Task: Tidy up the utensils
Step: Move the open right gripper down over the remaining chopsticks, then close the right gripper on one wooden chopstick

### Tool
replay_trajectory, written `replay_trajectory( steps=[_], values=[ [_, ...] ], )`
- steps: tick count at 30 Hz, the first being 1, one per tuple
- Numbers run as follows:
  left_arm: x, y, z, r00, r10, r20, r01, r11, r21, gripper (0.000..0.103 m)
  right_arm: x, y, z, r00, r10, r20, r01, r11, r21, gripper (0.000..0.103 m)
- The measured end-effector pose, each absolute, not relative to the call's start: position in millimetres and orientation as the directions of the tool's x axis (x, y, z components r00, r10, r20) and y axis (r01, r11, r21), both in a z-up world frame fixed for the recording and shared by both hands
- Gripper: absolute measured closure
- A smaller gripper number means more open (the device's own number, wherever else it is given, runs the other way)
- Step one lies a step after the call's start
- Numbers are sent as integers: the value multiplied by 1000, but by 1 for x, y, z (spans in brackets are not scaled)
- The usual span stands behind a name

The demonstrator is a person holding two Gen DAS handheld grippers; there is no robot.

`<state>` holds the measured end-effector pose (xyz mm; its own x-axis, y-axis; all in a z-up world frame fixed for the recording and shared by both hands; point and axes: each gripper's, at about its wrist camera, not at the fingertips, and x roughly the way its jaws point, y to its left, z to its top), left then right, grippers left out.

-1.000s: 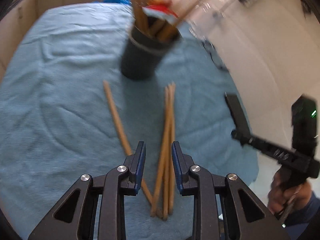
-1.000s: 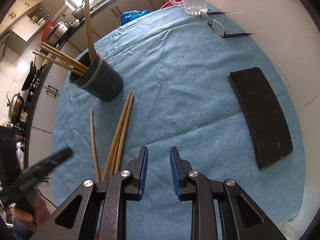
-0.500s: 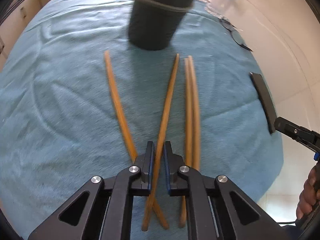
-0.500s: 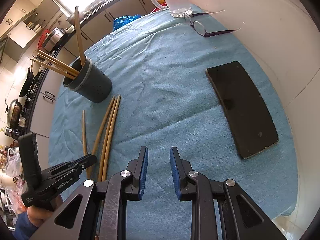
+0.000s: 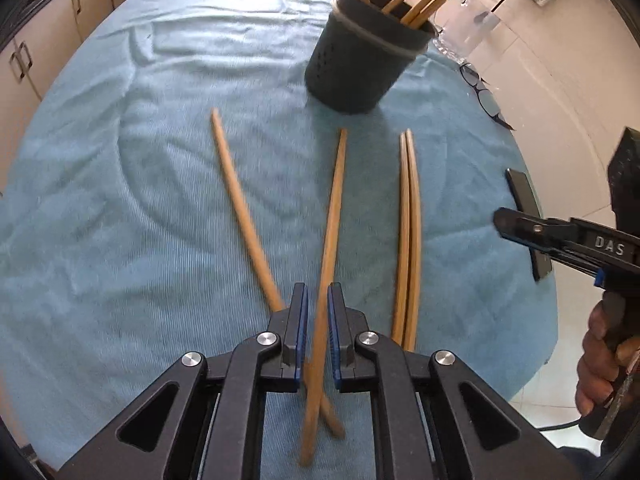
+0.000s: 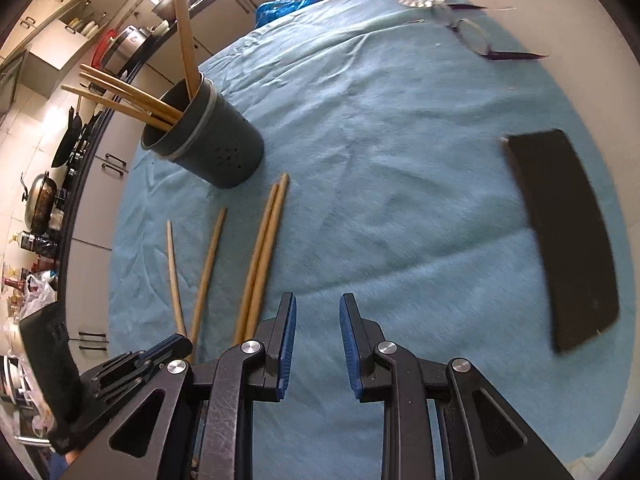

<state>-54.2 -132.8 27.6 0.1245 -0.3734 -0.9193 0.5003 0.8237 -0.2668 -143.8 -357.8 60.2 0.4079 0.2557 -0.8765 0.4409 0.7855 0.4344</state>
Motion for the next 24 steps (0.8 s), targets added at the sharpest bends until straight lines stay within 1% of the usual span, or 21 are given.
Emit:
replay_trajectory(
  steps=[4, 8, 12, 14, 22, 23, 24],
  values=[
    [-36, -151, 26, 122, -346, -930, 538, 811, -231, 94, -117, -354, 52, 393, 307, -867, 441, 764, 470, 79],
    [-27, -162, 18, 83, -332, -940, 569, 790, -229, 94, -97, -348, 44, 368, 334, -868, 441, 758, 480, 79],
    [-26, -174, 15, 95, -308, -947, 587, 785, -196, 94, -84, -345, 37, 345, 334, -877, 450, 761, 467, 79],
    [-25, -174, 16, 100, -303, -948, 582, 790, -191, 96, -78, -341, 35, 331, 315, -889, 446, 779, 442, 79],
    [-23, -168, 17, 89, -309, -947, 550, 808, -212, 96, -62, -333, 24, 275, 273, -922, 445, 814, 374, 79],
    [-21, -169, 17, 86, -310, -947, 548, 808, -215, 96, -60, -331, 24, 276, 264, -924, 442, 819, 366, 80],
    [-19, -169, 17, 82, -312, -947, 545, 809, -219, 96, -59, -330, 25, 271, 252, -929, 439, 827, 352, 88]
  ],
)
